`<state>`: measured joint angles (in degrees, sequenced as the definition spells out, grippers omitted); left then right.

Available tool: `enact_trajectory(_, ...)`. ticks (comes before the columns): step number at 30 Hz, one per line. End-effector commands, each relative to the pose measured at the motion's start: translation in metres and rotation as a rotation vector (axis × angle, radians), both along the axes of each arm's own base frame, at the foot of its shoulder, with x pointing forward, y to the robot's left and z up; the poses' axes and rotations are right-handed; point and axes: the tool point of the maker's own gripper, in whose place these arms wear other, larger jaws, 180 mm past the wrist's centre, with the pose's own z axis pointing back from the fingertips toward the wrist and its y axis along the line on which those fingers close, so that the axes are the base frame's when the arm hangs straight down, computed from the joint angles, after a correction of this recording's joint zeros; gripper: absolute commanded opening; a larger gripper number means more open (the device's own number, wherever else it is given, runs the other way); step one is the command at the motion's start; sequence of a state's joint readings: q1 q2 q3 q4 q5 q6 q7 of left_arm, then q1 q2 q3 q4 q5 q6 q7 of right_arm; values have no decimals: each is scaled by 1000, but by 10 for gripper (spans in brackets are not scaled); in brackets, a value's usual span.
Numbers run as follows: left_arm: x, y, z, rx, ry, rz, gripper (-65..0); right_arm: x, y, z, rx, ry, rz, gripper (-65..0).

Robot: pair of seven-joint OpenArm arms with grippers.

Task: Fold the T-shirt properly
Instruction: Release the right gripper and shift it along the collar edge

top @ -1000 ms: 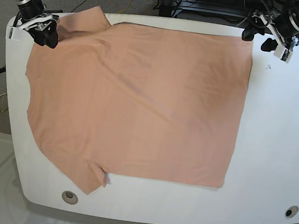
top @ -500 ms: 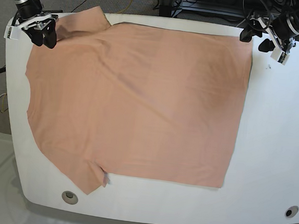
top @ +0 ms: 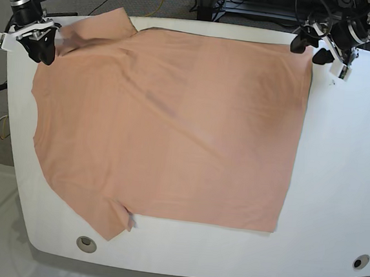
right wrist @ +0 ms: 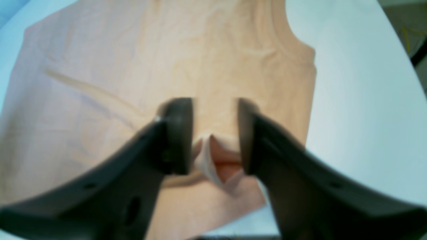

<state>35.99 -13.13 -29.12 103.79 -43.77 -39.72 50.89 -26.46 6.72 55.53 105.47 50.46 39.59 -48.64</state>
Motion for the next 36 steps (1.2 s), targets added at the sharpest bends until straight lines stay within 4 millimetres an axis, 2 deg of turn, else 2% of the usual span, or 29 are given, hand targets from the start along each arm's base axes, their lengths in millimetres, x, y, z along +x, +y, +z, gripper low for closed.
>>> enact_trajectory(1,1,5,5,16,-13,-7,-203,4,-6,3,2,-20,-7,-364)
enact_trajectory(5,3,7,3,16,-12,-1,-200,0,-9,-13,36,23,-19,-320)
enact_trajectory(7,4,13,0,27,-4,9,-184,-11,-18,-36,88,94,-46,-284)
enact_trajectory(11,4,15,-1,28,-4,14,-188,-17,-25,-34,149,82,-64,-276)
enact_trajectory(15,6,16,2,29,-9,16,-195,-21,-30,-16,227,24,-56,-271)
enact_trajectory(17,6,15,3,28,-10,13,-201,-24,-29,-6,263,-1,-38,-272)
enact_trajectory(23,6,13,0,17,-4,15,-209,-36,-25,-1,360,-10,-8,-272)
enact_trajectory(27,6,13,-2,15,0,16,-211,-42,-23,-9,374,14,-21,-269)
enact_trajectory(31,4,12,-7,15,21,14,-215,-50,-26,-32,396,43,-98,-261)
enact_trajectory(36,2,7,-10,6,34,6,-227,-57,-25,-49,353,113,-122,-260)
